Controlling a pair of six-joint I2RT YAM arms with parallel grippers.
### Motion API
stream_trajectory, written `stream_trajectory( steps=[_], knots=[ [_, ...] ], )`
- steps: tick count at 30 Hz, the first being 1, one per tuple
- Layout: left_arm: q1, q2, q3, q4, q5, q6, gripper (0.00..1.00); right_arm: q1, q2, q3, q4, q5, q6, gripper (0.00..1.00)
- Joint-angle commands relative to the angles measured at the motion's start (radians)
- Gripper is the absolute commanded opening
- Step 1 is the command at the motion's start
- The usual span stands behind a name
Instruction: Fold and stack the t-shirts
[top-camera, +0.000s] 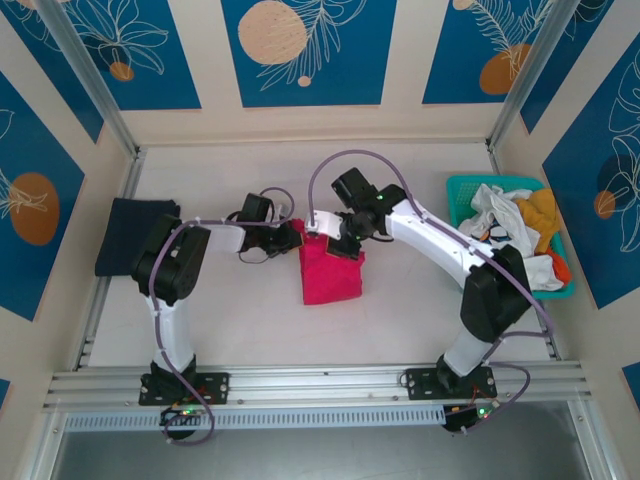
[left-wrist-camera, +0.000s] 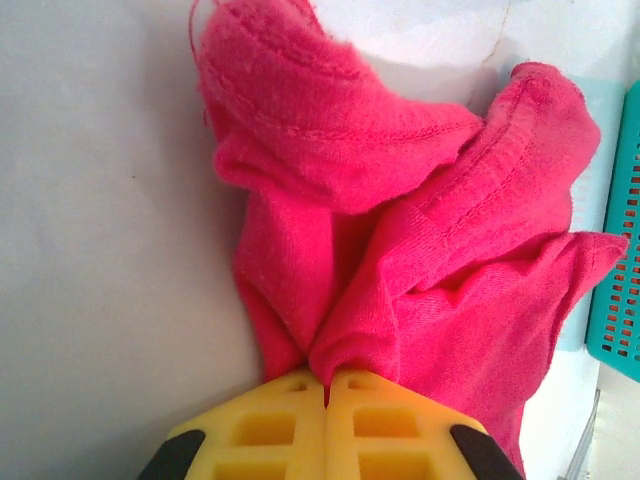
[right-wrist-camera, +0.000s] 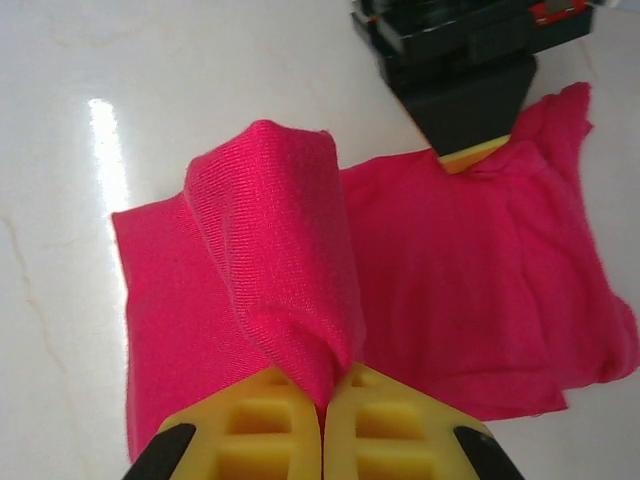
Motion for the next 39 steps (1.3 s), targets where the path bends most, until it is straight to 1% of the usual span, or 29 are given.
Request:
stream_trajectory(
  steps=[1, 13, 23, 32, 39],
  knots=[
    [0.015, 0.074, -0.038, -0.172, -0.037, 0.038, 0.00, -0.025, 0.063, 0.079, -0.017, -0.061, -0.055, 0.00],
    [0.028, 0.098, -0.028, -0.171, -0.026, 0.046, 0.00, -0.080, 0.318, 0.298, -0.027, -0.104, -0.082, 0.00],
    [0.031, 0.114, -0.029, -0.161, -0.024, 0.046, 0.00, -0.110, 0.455, 0.387, 0.021, -0.092, -0.052, 0.00],
    [0.037, 0.130, -0.030, -0.156, -0.027, 0.051, 0.00, -0.119, 0.465, 0.403, 0.058, -0.084, -0.031, 0.00],
    [0.044, 0.139, -0.037, -0.151, -0.026, 0.054, 0.00, -0.112, 0.449, 0.421, 0.033, -0.063, -0.036, 0.00]
  ],
)
